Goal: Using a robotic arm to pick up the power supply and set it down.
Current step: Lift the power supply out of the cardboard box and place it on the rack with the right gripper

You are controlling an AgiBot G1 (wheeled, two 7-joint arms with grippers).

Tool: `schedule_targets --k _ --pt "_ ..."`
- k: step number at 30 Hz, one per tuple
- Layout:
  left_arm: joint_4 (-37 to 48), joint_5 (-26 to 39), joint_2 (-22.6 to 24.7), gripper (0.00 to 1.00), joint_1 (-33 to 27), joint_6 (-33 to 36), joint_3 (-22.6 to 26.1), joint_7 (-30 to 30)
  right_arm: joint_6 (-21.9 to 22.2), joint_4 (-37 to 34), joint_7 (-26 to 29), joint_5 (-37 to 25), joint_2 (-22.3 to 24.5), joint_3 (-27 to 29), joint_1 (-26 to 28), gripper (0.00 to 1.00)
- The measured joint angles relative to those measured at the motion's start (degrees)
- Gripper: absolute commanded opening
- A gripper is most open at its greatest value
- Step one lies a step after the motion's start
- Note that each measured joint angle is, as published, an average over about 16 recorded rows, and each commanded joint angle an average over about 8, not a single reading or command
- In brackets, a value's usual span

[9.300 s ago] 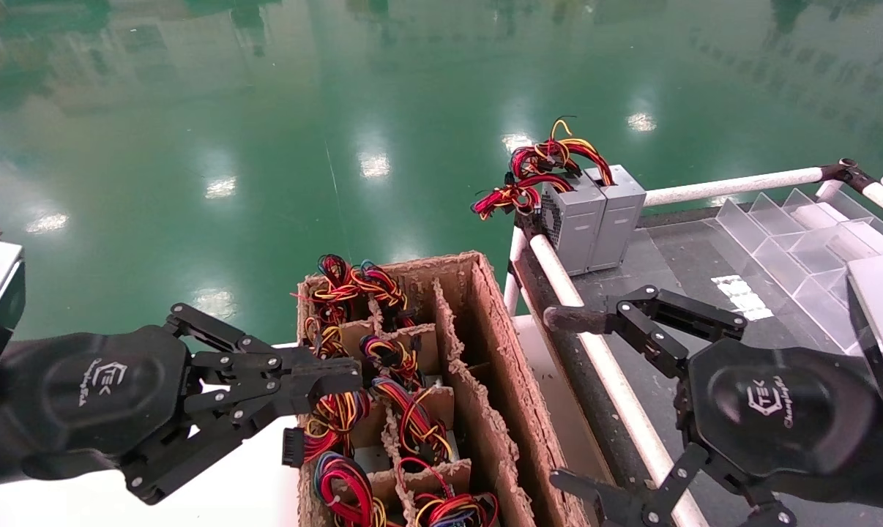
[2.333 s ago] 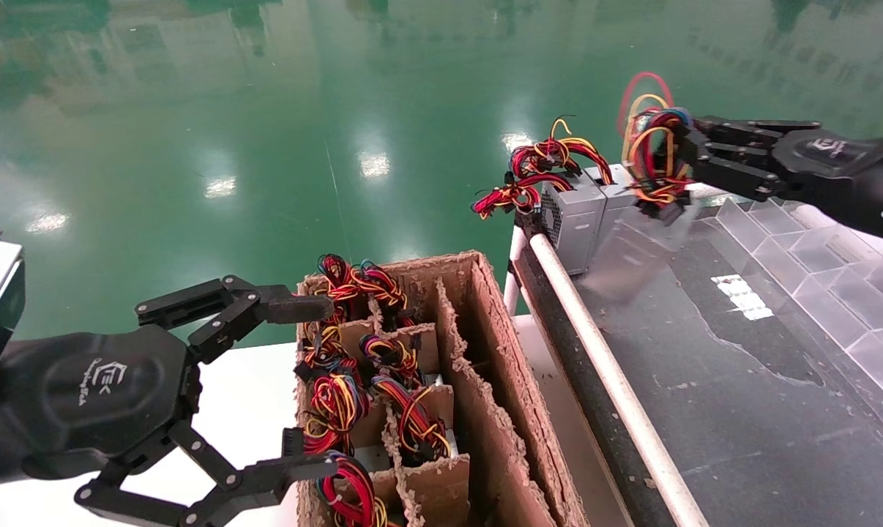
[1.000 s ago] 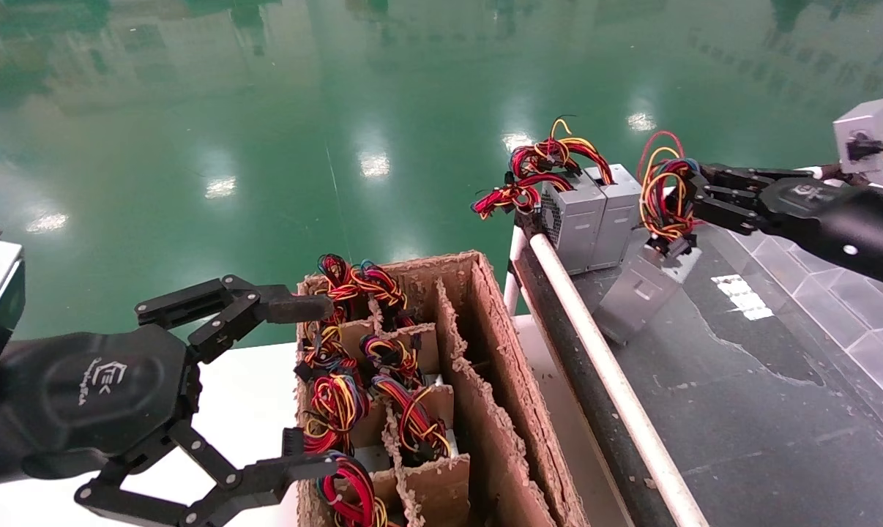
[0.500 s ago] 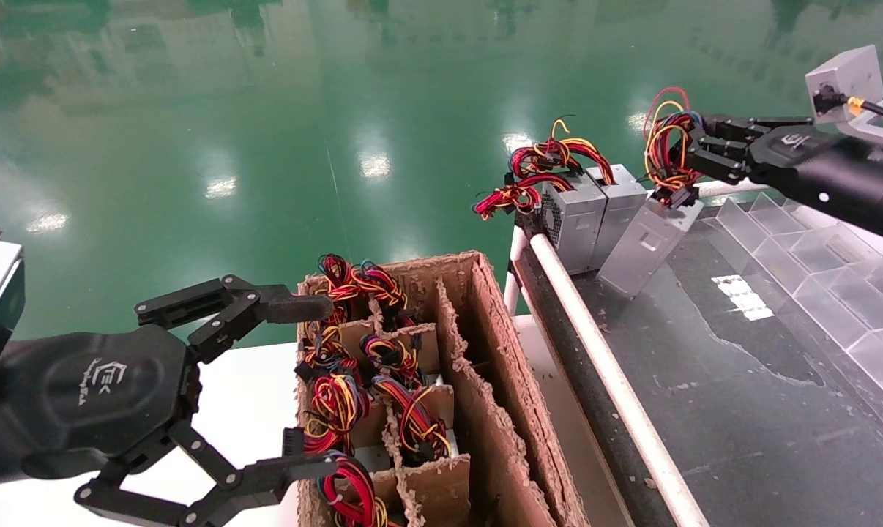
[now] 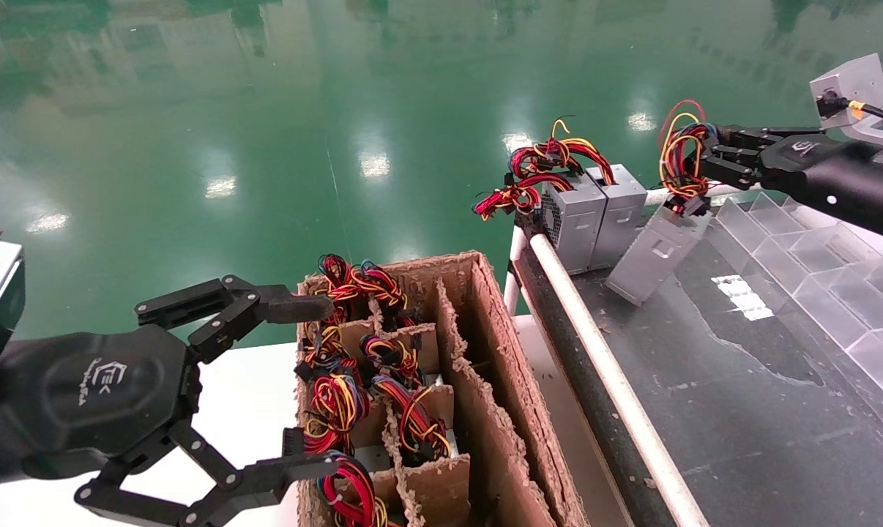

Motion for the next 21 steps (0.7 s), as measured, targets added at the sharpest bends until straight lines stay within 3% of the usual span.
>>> schedule_targets --k 9,21 --pt "0.0 0.0 0.0 1.0 0.0 0.0 0.0 0.0 3.8 -0.3 -0.1 -0.4 -0.9 -0.3 0.8 0.0" --pt "0.0 0.0 0.0 1.0 0.0 0.0 0.0 0.0 13.1 -0.5 -2.0 -1.9 -4.3 -1.4 2.1 0.0"
